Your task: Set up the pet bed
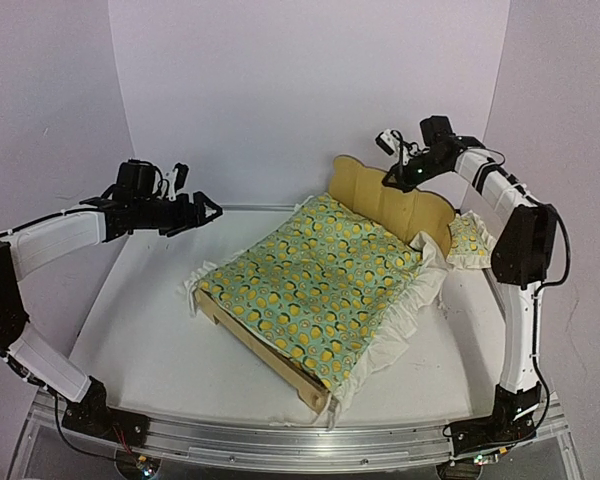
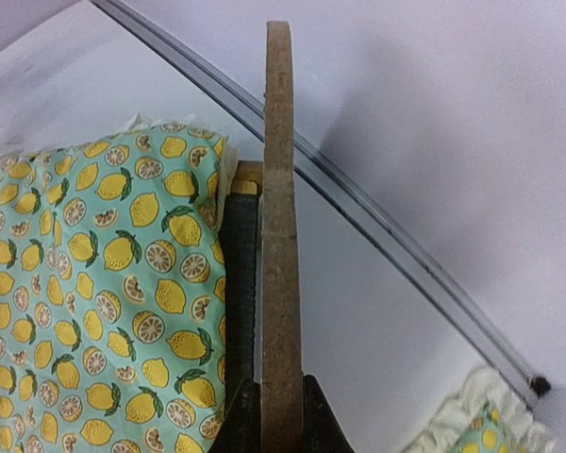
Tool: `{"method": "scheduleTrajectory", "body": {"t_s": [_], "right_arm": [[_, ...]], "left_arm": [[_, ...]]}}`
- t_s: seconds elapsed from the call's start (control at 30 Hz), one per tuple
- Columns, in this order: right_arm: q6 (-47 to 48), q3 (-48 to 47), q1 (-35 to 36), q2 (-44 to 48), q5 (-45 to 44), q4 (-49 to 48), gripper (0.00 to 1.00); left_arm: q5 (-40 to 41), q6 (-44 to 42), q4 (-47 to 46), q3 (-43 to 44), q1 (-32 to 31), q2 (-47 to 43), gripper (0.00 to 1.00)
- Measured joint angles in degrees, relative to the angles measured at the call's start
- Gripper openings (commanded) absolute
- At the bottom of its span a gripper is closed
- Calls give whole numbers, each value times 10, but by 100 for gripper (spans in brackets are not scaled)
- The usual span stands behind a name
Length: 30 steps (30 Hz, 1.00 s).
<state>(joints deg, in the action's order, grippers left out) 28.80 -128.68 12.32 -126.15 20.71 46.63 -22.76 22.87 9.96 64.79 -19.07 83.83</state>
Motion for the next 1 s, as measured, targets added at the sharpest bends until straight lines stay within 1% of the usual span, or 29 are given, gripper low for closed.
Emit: {"method": "scheduleTrajectory", "body": {"t_s": [0.03,0.07,0.13,0.17,0.27,0.33,0.4,0.47,0.5,0.57,0.6,0.67,0.7,0.77,0.83,0.93,1.0], "right_arm": [[10,-12,2,-11,12,-11,48],[16,-21,6,-18,10,-17,65],[22,-46,11,-41,6,-93,88],[17,-67,12,-57,0,-127,97],[-23,-83,15,-68,-58,-174,98],[-56,-83,19,-62,-120,-183,98],[-111,-65,25,-36,-212,-166,98],[-158,-31,29,8,-286,-135,98],[-183,2,32,43,-320,-121,98],[-228,97,35,141,-370,-93,98],[-244,140,36,188,-379,-85,98],[-285,257,36,312,-370,-78,98],[-305,313,36,372,-351,-76,98],[-349,414,35,465,-296,-76,98],[-395,508,37,530,-234,-76,98],[-462,631,39,567,-159,-90,98],[-503,708,39,563,-121,-111,98]], "left_arm": [[-3,0,6,0,0,0,89],[-6,0,10,0,0,0,89],[-18,6,11,0,0,2,90],[-22,10,10,0,0,3,90],[-32,20,4,-1,0,14,91],[-43,31,-9,-1,0,31,91],[-58,43,-31,-1,2,60,90],[-75,54,-47,3,5,97,90],[-88,59,-51,10,7,122,90],[-111,68,-60,31,10,177,89],[-122,70,-62,41,11,198,88],[-159,75,-69,71,13,248,86],[-179,77,-73,85,13,269,86],[-212,80,-81,104,13,296,85],[-244,85,-90,113,13,313,85],[-285,93,-106,114,11,322,83],[-309,102,-121,114,9,325,83]]}}
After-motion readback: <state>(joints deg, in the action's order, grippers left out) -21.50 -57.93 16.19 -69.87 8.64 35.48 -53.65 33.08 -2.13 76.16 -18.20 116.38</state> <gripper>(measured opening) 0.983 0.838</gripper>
